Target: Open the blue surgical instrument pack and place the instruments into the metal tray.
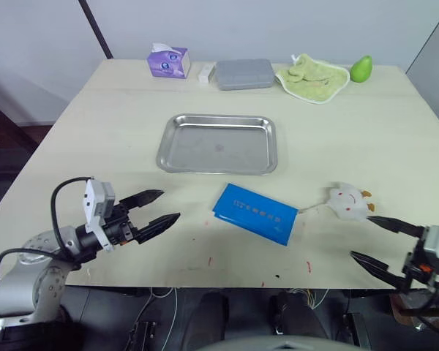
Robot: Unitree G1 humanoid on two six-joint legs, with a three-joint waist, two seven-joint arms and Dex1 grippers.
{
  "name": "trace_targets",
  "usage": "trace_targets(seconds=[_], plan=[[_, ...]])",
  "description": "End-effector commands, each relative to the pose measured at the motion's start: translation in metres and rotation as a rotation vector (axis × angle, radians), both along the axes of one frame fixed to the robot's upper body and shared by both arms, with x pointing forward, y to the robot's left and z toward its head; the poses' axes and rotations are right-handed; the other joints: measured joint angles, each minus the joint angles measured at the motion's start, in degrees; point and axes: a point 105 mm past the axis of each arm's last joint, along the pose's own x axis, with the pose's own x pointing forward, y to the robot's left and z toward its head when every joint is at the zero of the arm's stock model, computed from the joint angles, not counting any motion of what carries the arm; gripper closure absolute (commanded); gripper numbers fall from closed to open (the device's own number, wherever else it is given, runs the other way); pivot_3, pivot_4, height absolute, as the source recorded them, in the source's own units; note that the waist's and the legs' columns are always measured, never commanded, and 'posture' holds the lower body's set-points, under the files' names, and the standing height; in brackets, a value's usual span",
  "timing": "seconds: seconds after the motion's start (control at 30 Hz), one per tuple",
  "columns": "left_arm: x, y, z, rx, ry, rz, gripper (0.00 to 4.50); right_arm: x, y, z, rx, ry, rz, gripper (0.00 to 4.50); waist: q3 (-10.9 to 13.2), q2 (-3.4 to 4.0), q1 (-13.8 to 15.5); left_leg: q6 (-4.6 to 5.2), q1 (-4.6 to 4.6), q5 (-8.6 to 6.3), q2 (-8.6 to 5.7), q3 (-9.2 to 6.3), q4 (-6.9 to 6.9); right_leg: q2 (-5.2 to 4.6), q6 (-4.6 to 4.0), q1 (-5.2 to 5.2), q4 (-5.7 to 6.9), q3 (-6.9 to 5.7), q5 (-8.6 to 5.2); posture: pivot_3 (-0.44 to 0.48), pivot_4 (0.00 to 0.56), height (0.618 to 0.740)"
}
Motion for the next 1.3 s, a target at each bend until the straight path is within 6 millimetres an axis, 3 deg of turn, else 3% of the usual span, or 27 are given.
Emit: trace_targets(seconds=[0.03, 0.2, 0.4, 0.73, 0.87, 0.93, 1.07, 1.1, 1.2, 1.23, 1.3], plan=[[-0.009, -0.012, 0.018, 0.013, -0.032, -0.174, 0.12, 0.006, 0.034, 0.01, -0.018, -0.031, 0.036, 0.0, 0.0, -0.02, 0.0, 0.0, 0.0, 0.0, 0.0, 0.0, 0.0, 0.01, 0.0, 0.0, 0.01, 0.0, 0.0, 0.0, 0.15, 0.74], [-0.018, -0.017, 0.022, 0.064, -0.014, -0.346, 0.12, 0.017, 0.078, 0.0, -0.088, -0.058, 0.13, 0.0, 0.0, -0.03, -0.1, 0.0, 0.02, 0.0, -0.03, 0.03, -0.02, 0.02, -0.01, 0.0, -0.02, 0.01, -0.01, 0.0, 0.15, 0.74], [-0.022, -0.021, 0.025, 0.107, -0.031, -0.446, 0.12, 0.035, 0.102, -0.016, -0.184, -0.121, 0.16, 0.0, 0.0, -0.06, 0.0, 0.0, 0.03, 0.0, -0.05, 0.06, -0.05, 0.06, -0.07, -0.02, -0.01, 0.0, -0.04, 0.0, 0.15, 0.74], [-0.013, -0.028, 0.024, 0.118, -0.042, -0.459, 0.12, 0.043, 0.114, -0.027, -0.205, -0.146, 0.16, 0.0, 0.0, -0.07, -0.2, 0.0, 0.05, 0.0, -0.04, 0.06, -0.05, 0.09, -0.08, -0.03, 0.02, 0.01, -0.03, 0.0, 0.15, 0.74], [0.01, -0.026, 0.014, 0.158, -0.027, -0.304, 0.12, 0.041, 0.11, -0.01, -0.044, -0.088, 0.091, 0.0, 0.0, -0.07, 0.1, 0.0, 0.05, 0.0, -0.04, 0.03, -0.05, 0.09, -0.08, -0.02, 0.03, -0.01, -0.03, 0.0, 0.15, 0.74], [0.017, -0.027, 0.013, 0.154, -0.006, -0.3, 0.0, 0.034, 0.104, -0.004, 0.012, -0.035, 0.082, 0.53, 0.0, -0.07, 0.2, 0.0, 0.02, 0.0, -0.04, 0.0, -0.04, 0.08, -0.08, -0.02, 0.03, -0.03, -0.03, 0.0, 0.15, 0.74], [0.026, -0.026, 0.0, 0.201, 0.056, -0.335, 0.8, 0.024, 0.09, -0.005, 0.029, 0.059, 0.061, 1.85, 0.0, -0.09, 0.1, 0.0, 0.03, 0.0, -0.06, 0.0, -0.04, 0.07, -0.07, -0.01, 0.03, -0.05, -0.03, 0.0, 0.15, 0.74], [0.029, -0.027, -0.004, 0.215, 0.066, -0.346, 1.46, 0.023, 0.088, -0.006, 0.023, 0.074, 0.056, 2.38, 0.0, -0.09, 0.0, 0.0, 0.04, 0.0, -0.08, 0.01, -0.04, 0.08, -0.08, -0.01, 0.04, -0.04, -0.03, 0.0, 0.15, 0.74], [0.04, -0.03, -0.01, 0.254, 0.073, -0.373, 2.73, 0.024, 0.08, -0.012, -0.003, 0.12, 0.026, 3.73, 0.0, -0.09, -0.1, 0.0, 0.05, 0.0, -0.08, 0.01, -0.04, 0.13, -0.08, -0.01, 0.04, -0.02, -0.03, 0.0, 0.15, 0.74], [0.043, -0.031, -0.012, 0.267, 0.074, -0.382, 3.48, 0.024, 0.078, -0.014, -0.017, 0.134, 0.017, 4.49, 0.0, -0.09, -0.1, 0.0, 0.05, 0.0, -0.08, 0.0, -0.04, 0.15, -0.09, -0.01, 0.04, -0.02, -0.04, 0.0, 0.15, 0.74], [0.051, -0.032, -0.018, 0.304, 0.078, -0.398, 4.3, 0.024, 0.072, -0.021, -0.052, 0.155, 0.001, 4.5, 0.0, -0.1, -0.1, 0.0, 0.02, 0.0, -0.08, -0.01, -0.04, 0.15, -0.09, -0.02, 0.03, -0.03, -0.04, 0.0, 0.15, 0.74]])
